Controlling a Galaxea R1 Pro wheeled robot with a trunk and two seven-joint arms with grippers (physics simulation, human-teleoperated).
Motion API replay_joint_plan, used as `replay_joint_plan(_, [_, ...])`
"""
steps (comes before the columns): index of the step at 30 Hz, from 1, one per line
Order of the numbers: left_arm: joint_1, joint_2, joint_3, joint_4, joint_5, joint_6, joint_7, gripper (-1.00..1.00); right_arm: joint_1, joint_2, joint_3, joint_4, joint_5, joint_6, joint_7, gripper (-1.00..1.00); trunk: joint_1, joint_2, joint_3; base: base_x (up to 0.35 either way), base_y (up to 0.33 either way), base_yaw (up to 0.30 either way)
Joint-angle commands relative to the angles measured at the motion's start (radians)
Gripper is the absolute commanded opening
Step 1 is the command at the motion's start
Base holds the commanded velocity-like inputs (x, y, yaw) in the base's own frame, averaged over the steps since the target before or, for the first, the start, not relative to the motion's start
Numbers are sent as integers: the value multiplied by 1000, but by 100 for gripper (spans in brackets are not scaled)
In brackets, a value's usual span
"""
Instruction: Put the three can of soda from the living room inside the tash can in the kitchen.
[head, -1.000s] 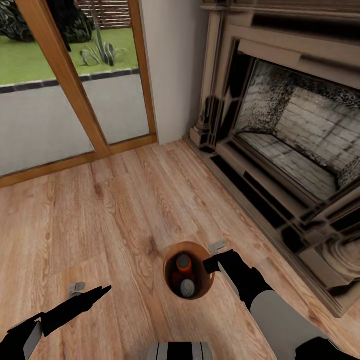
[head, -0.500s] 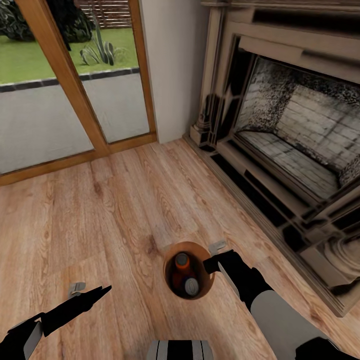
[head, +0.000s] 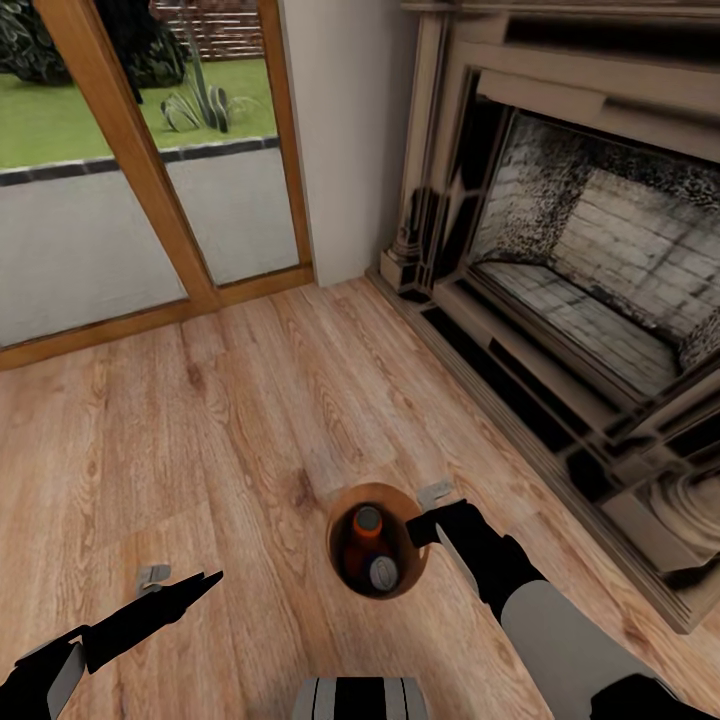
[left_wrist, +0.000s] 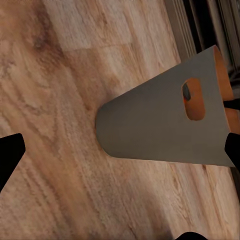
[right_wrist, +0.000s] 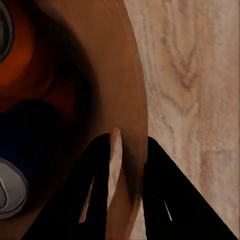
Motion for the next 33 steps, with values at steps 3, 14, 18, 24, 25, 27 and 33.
replay_joint_plan(3, [0,0,0,0,0,0,0,100,1,0,-3,-1,-7,0,12,-100,6,0,0,0,0,0])
replay_joint_plan(14, [0,0,-1,0,2,1,-6,100,1,0,-3,-1,-7,-1,12,-100,6,0,0,0,0,0])
replay_joint_plan(18, [0,0,-1,0,3,1,-8,100,1,0,-3,-1,-7,0,12,-100,6,0,0,0,0,0])
replay_joint_plan(24, [0,0,-3,0,3,1,-9,100,1,0,-3,-1,-7,-1,12,-100,6,0,0,0,0,0])
replay_joint_plan(25, [0,0,-3,0,3,2,-10,100,1,0,-3,-1,-7,0,12,-100,6,0,0,0,0,0])
replay_joint_plan(27, [0,0,-12,0,4,3,-10,100,1,0,-3,-1,-7,0,12,-100,6,0,0,0,0,0])
replay_joint_plan(33, [0,-1,-25,-1,5,3,-10,100,1,0,-3,-2,-7,0,12,-100,6,0,0,0,0,0])
